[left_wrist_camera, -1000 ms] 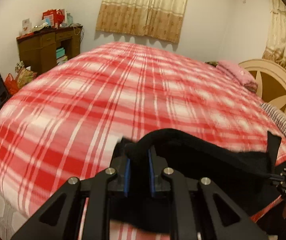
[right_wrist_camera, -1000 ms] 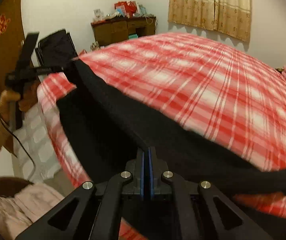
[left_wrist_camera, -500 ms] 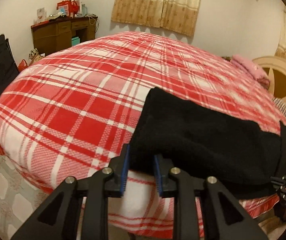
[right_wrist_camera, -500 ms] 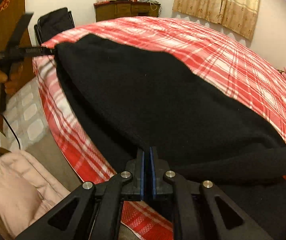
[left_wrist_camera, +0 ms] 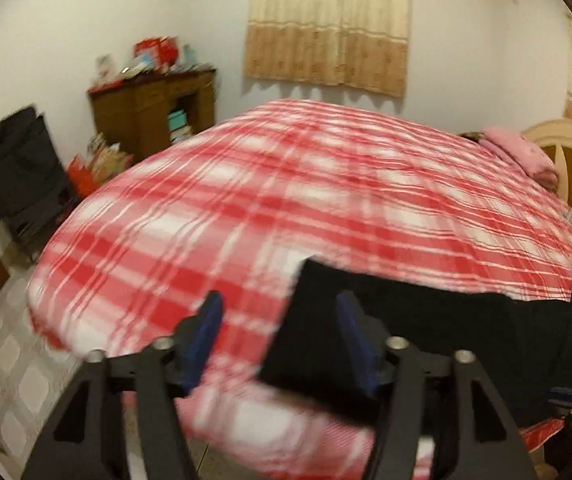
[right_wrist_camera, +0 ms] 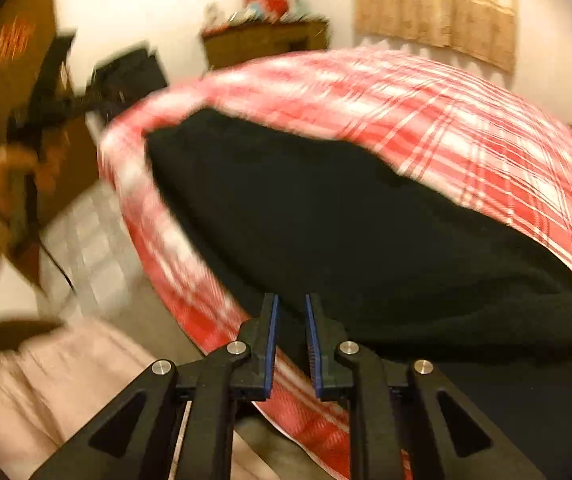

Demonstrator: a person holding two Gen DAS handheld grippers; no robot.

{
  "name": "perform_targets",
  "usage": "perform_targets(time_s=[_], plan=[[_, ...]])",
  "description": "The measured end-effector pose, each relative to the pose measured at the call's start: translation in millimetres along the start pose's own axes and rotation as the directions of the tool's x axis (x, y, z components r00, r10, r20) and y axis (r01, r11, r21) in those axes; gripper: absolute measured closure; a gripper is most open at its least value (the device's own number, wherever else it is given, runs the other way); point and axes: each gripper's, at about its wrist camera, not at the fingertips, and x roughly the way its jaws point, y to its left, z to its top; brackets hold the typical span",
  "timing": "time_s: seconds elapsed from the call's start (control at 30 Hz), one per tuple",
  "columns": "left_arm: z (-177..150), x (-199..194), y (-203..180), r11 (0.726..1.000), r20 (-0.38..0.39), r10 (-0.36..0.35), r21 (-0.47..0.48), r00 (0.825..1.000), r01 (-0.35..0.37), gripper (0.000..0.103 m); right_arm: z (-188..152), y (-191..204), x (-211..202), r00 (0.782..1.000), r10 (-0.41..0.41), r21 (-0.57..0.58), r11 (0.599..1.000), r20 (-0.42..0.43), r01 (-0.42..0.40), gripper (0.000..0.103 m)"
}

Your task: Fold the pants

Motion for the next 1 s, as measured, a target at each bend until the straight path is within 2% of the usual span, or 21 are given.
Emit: perform_targets(time_s=[0.07, 0.13, 0.2, 0.27, 0.33, 0.37, 0.4, 0.43, 0.53, 0.63, 0.73, 0.8, 0.9, 0.97, 1.0], plan=[[1, 11, -23, 1.000, 0.000, -0.005, 0.024, 1.000, 0.005, 0.035, 9, -19, -16, 0.999, -0.003, 0.082, 0.997, 0.040, 0.000, 0.088], [-7, 25, -38, 0.999, -0.023, -0.043, 0.015, 0.999, 0.044, 0.035, 14, -49, -41, 0.995, -0.040, 0.179, 0.984, 0.090, 0.024, 0.088], [-21, 37, -46, 0.998, -0.061, -0.070, -0.007, 0.996, 0.070, 0.035, 16, -88, -66, 0.986, -0.117, 0.283, 0.956, 0.122, 0.078, 0.088], [-39, 51, -52, 0.998, -0.123, -0.068, -0.005, 0.990, 0.068, 0.035, 15, -136, -91, 0.969, -0.208, 0.404, 0.904, 0.136, 0.138, 0.084], [-57, 55, -56, 0.999, -0.137, -0.024, 0.030, 0.990, 0.028, 0.035, 14, -191, -118, 0.942, -0.300, 0.548, 0.818, 0.150, 0.173, 0.066], [-61, 52, -60, 0.998, -0.115, -0.009, 0.053, 0.993, 0.016, 0.035, 11, -222, -131, 0.924, -0.352, 0.617, 0.764, 0.149, 0.191, 0.046], [-65, 48, -64, 0.996, -0.095, 0.011, 0.084, 0.995, -0.003, 0.034, 11, -240, -138, 0.909, -0.391, 0.653, 0.728, 0.144, 0.210, 0.038], [-68, 48, -68, 0.994, -0.094, 0.028, 0.108, 0.995, -0.018, 0.032, 12, -258, -144, 0.896, -0.424, 0.679, 0.697, 0.132, 0.229, 0.038], [-73, 48, -73, 0.988, -0.077, 0.058, 0.145, 0.995, -0.046, 0.027, 30, -301, -138, 0.887, -0.457, 0.704, 0.649, 0.060, 0.287, 0.038], [-74, 48, -75, 0.986, -0.069, 0.080, 0.150, 0.994, -0.069, 0.023, 54, -327, -112, 0.871, -0.490, 0.671, 0.634, -0.036, 0.384, 0.038], [-70, 51, -75, 0.989, -0.080, 0.078, 0.129, 0.994, -0.067, 0.022, 76, -355, -71, 0.866, -0.481, 0.630, 0.634, -0.133, 0.449, 0.038], [-68, 53, -75, 0.991, -0.090, 0.070, 0.122, 0.993, -0.059, 0.022, 81, -374, -46, 0.832, -0.498, 0.610, 0.589, -0.243, 0.531, 0.038], [-69, 53, -75, 0.992, -0.099, 0.059, 0.115, 0.993, -0.047, 0.022, 74, -394, -22, 0.789, -0.496, 0.601, 0.523, -0.363, 0.605, 0.038], [-69, 53, -76, 0.992, -0.101, 0.059, 0.114, 0.993, -0.048, 0.022, 70, -398, -10, 0.745, -0.504, 0.565, 0.491, -0.436, 0.663, 0.038], [-69, 54, -77, 0.992, -0.102, 0.062, 0.118, 0.993, -0.050, 0.021, 69, -399, -6, 0.713, -0.519, 0.533, 0.477, -0.471, 0.699, 0.038]])
